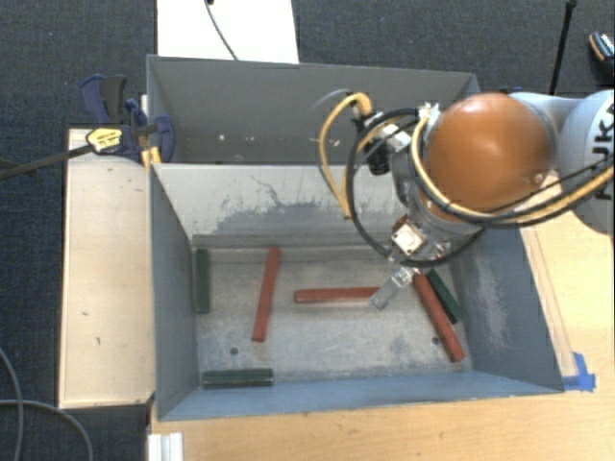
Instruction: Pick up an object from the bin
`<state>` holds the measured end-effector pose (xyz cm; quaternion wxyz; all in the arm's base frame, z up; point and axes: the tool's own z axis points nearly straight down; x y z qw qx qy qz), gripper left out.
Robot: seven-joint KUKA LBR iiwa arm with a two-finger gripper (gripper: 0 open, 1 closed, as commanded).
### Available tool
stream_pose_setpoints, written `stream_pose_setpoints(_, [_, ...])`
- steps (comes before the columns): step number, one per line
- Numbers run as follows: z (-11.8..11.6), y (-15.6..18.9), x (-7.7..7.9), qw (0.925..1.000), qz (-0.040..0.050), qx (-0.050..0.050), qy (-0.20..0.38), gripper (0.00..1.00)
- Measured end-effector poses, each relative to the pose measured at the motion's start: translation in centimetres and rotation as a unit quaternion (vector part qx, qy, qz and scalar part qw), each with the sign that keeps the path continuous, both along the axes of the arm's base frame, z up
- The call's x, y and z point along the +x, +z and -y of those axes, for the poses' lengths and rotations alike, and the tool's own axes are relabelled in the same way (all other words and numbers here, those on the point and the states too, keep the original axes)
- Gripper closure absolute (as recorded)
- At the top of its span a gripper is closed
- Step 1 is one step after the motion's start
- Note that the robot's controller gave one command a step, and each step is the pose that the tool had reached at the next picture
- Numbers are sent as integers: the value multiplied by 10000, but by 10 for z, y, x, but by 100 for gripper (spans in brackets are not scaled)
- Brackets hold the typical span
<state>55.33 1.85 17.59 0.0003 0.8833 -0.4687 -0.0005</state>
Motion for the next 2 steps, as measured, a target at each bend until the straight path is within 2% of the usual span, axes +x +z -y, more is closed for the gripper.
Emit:
stream_pose_setpoints(1, [123, -56, 13, 9980, -16, -7, -634, 0])
stream_pose_setpoints(2, [151, -104, 20, 9973, 38, 86, -724, 0])
